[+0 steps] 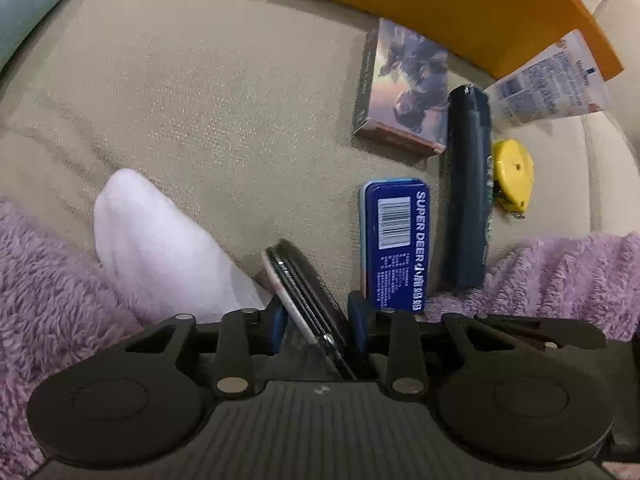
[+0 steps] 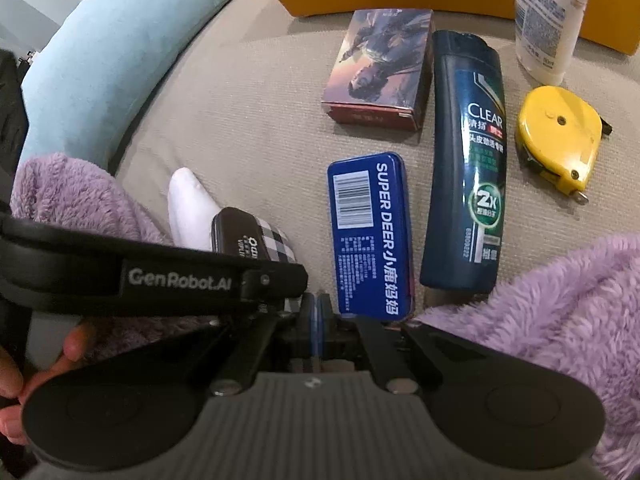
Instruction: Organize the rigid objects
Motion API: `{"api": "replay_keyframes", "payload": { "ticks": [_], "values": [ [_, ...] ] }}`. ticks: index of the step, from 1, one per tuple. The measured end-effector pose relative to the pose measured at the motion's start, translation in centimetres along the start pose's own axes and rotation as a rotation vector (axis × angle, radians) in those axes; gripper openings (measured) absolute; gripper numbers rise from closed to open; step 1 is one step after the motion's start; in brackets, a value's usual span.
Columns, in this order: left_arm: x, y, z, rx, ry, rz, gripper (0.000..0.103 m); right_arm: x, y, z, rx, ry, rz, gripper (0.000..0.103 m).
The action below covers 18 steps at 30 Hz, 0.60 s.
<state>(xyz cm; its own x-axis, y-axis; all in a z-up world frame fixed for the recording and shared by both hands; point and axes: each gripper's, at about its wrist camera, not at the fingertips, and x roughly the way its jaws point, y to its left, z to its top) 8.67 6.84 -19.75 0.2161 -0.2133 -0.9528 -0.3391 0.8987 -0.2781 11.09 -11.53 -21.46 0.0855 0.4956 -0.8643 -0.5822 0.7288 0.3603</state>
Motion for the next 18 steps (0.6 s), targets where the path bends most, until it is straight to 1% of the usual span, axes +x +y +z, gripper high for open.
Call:
{"api": "replay_keyframes", "payload": {
  "ticks": [3, 9, 14, 18],
  "values": [
    [-1.2, 0.1, -0.3, 0.002, -0.037, -0.049, 0.023, 0.2, 0.5, 0.2, -0.009, 0.001, -0.012, 0.002],
    [-3.7, 0.6, 0.0, 0.046, -0.113, -0.087, 0.021, -0.7, 1.3, 0.8, -0.027, -0.041, -0.040, 0.002],
    [-5.3, 0.8, 1.7, 0.088, -0.191, -0.060, 0.021, -2.2, 1.7, 2.1, -0.043, -0.101, -0.057, 0.003],
    [-5.7, 1.0, 3.6, 0.089, -0.229, -0.045, 0.021, -3.2, 1.9, 3.9, -0.054, -0.154, -0.081, 0.003]
  ]
}}
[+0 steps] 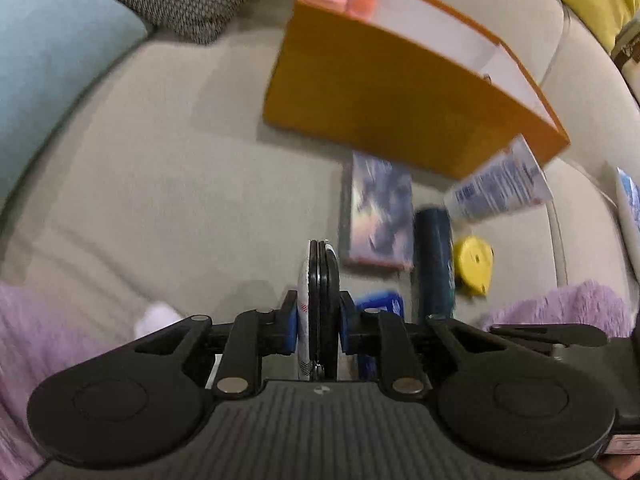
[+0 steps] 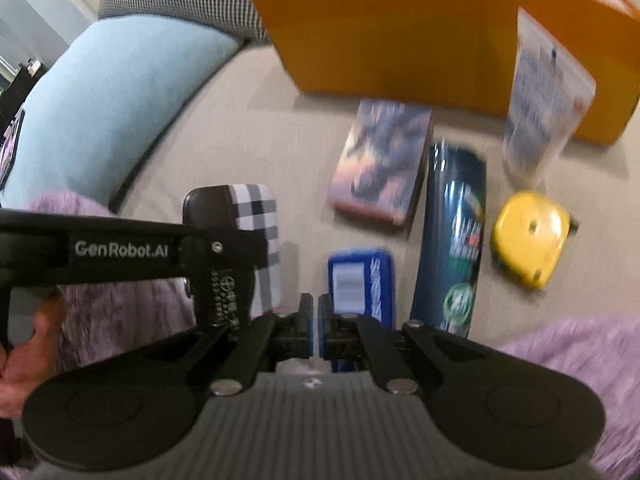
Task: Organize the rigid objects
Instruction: 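Grasp the purple photo card box with the right tool while the left tool holds the case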
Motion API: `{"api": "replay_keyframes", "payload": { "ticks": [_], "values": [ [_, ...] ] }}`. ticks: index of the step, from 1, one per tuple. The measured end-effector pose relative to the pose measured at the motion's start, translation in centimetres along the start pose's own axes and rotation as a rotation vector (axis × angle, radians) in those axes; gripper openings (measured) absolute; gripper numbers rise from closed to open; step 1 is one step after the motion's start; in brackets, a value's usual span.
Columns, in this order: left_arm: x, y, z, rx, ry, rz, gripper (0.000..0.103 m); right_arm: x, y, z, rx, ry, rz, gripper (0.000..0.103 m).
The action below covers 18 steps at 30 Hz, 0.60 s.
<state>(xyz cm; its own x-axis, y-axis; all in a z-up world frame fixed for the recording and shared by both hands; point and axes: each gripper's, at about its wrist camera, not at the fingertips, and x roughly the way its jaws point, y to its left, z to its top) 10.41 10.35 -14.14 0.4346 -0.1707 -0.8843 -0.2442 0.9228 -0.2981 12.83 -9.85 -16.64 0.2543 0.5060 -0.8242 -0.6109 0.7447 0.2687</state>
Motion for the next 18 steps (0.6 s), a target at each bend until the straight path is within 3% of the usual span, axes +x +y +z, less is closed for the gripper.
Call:
{"api": "replay_keyframes", "payload": {
  "ticks": [4, 11, 16, 18],
  "values": [
    [0.5, -0.1, 1.8, 0.035, -0.018, 0.035, 0.021, 0.0, -0.4, 2.3, 0.014, -0.042, -0.028, 0.013],
    [2.5, 0.5, 3.6, 0.041, -0.013, 0.044, 0.021, 1.9, -1.4, 5.0, 0.063, -0.044, -0.083, 0.023],
    [3.3, 0.7, 3.6, 0.042, -0.016, 0.042, 0.022, 2.6, -2.3, 5.3, 0.082, -0.033, -0.105, 0.024],
    [3.7, 0.9, 3.7, 0.030, 0.019, 0.045, 0.024, 2.6, -2.4, 5.7, 0.084, -0.040, -0.109, 0.027]
  ]
}}
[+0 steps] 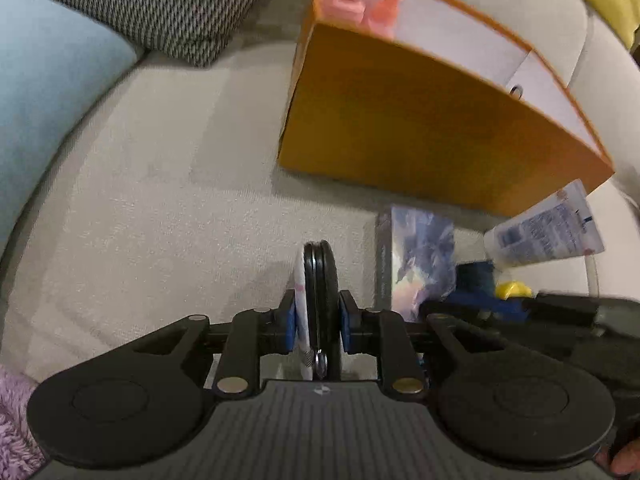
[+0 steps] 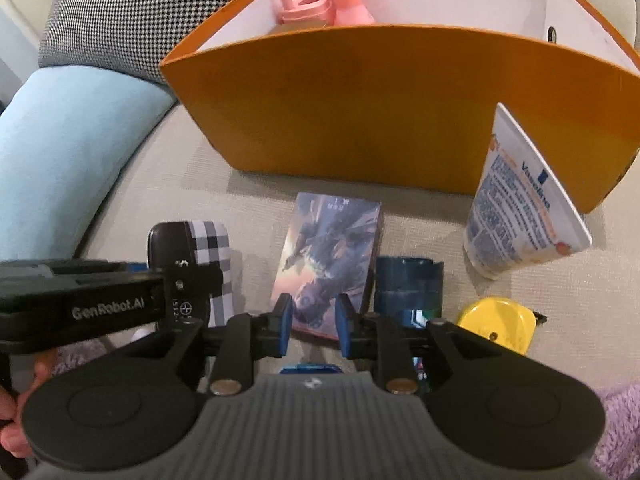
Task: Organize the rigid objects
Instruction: 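Grasp the purple photo card box with the right tool while the left tool holds the case, then carry the case with the left tool while the right tool carries the card box over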
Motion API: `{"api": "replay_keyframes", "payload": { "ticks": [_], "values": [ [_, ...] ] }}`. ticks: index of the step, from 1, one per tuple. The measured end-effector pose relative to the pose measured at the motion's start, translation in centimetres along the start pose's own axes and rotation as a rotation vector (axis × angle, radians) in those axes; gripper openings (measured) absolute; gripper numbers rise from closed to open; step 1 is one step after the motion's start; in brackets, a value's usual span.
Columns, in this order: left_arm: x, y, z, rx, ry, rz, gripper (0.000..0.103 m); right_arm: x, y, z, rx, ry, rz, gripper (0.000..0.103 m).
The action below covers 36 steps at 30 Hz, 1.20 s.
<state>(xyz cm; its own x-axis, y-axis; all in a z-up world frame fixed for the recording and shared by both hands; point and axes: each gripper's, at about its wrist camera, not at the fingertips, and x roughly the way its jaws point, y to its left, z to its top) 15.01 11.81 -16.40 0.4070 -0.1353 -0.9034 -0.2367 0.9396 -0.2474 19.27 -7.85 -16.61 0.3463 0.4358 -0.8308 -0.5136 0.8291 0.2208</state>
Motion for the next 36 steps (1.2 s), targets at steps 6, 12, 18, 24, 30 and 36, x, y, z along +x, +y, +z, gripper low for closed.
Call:
{"api": "replay_keyframes", "payload": {
  "ticks": [6, 12, 18, 24, 30, 36],
  "values": [
    [0.2, 0.5, -0.8, -0.023, 0.054, 0.012, 0.039, 0.7, -1.0, 1.6, 0.023, 0.018, -0.044, 0.043],
    [0.3, 1.4, -1.5, -0.040, 0.108, 0.026, 0.043, 2.1, -0.9, 2.4, 0.031, 0.045, -0.014, 0.049],
    [-1.2, 2.1, -1.8, -0.072, 0.047, -0.038, 0.025, 2.9, -0.5, 2.6, -0.001, 0.028, 0.026, 0.060],
    [-2.3, 2.5, -1.3, -0.107, -0.028, -0.059, 0.021, 2.6, 0.7, 2.6, -0.022, 0.026, 0.003, 0.060],
    [-2.1, 4.1, -0.7, -0.170, -0.043, -0.111, 0.019, 1.8, 2.7, 2.1, -0.088, 0.013, -0.032, 0.059],
    [-1.7, 4.9, -0.8, -0.228, -0.043, -0.141, 0.019, 1.8, 1.6, 2.8, 0.034, 0.068, 0.073, 0.040]
  ]
}}
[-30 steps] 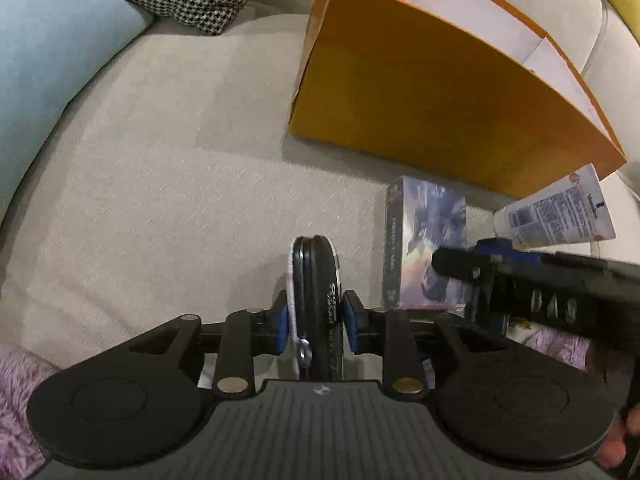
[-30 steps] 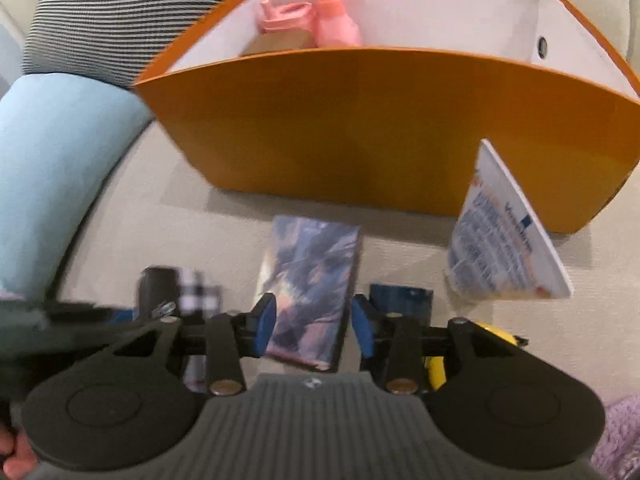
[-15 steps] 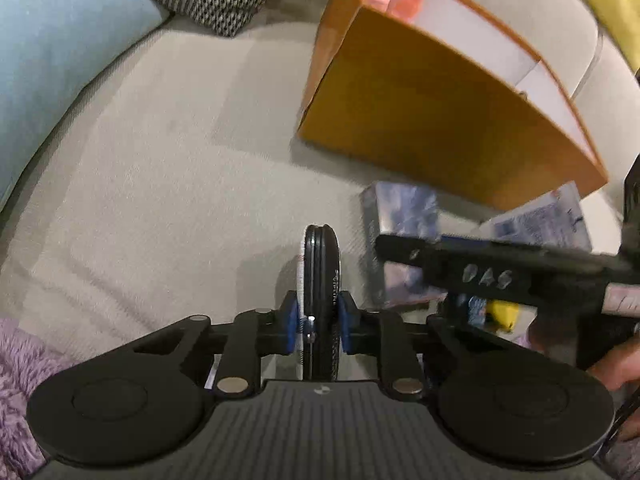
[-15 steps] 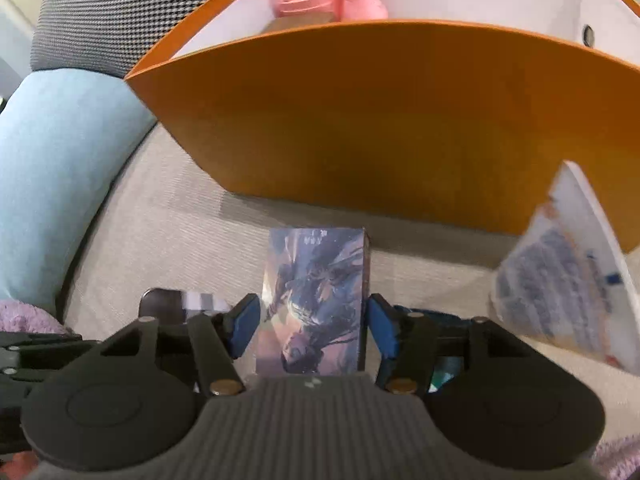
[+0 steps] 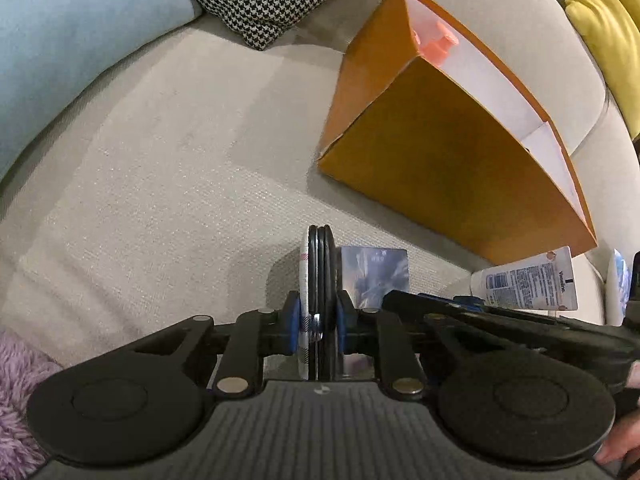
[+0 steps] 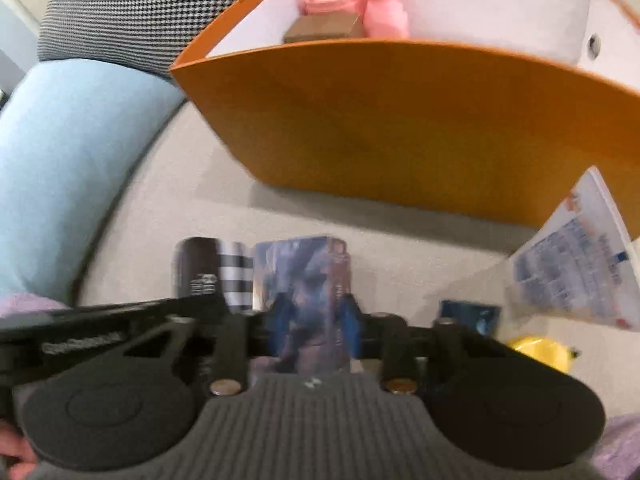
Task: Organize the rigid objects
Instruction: 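Carry the case with the left tool while the right tool carries the card box over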
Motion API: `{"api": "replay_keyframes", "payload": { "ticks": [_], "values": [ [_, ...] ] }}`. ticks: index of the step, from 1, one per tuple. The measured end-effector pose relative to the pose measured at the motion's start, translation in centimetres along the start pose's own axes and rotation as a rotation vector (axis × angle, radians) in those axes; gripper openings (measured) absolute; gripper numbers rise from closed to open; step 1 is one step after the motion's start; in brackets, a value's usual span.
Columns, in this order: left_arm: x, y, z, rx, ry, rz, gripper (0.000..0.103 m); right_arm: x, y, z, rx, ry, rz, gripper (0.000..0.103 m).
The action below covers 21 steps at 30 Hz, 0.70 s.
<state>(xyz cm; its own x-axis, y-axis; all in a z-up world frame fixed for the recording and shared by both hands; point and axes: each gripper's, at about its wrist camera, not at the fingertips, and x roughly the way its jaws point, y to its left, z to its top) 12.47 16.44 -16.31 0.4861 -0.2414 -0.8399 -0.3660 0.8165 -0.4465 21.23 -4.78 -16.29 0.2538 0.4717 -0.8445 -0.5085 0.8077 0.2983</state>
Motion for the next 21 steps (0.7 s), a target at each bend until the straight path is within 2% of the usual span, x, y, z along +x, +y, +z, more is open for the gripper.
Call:
{"api": "replay_keyframes", "payload": {
  "ticks": [4, 6, 7, 8, 13, 18, 20, 21],
  "values": [
    [-0.1, 0.0, 0.0, -0.008, -0.005, -0.005, 0.019, 0.6, -0.7, 0.1, 0.041, 0.014, -0.014, 0.035],
    [-0.3, 0.1, 0.0, -0.008, -0.004, -0.002, 0.019, 1.4, -1.3, 0.1, 0.062, 0.037, -0.041, 0.040],
    [-0.3, 0.2, 0.0, -0.007, -0.003, 0.001, 0.019, 1.6, -1.7, -0.1, 0.074, 0.044, -0.028, 0.050],
    [-0.2, 0.2, 0.0, -0.010, -0.003, 0.000, 0.019, 1.9, -2.0, -0.2, 0.082, 0.051, -0.019, 0.053],
    [0.2, 0.1, 0.0, 0.001, -0.004, 0.001, 0.019, 2.7, -2.5, -0.3, 0.074, 0.046, 0.025, 0.056],
    [0.2, 0.0, -0.2, 0.005, -0.014, 0.001, 0.019, 2.3, -2.6, -0.6, 0.074, 0.031, 0.032, 0.045],
    [0.1, 0.1, -0.3, 0.001, -0.018, 0.009, 0.020, 1.2, -2.7, -0.7, 0.077, 0.014, 0.038, 0.033],
    [0.1, 0.2, -0.3, -0.003, -0.018, 0.011, 0.020, 0.4, -2.5, -0.8, 0.061, 0.001, 0.036, 0.030]
  ]
}}
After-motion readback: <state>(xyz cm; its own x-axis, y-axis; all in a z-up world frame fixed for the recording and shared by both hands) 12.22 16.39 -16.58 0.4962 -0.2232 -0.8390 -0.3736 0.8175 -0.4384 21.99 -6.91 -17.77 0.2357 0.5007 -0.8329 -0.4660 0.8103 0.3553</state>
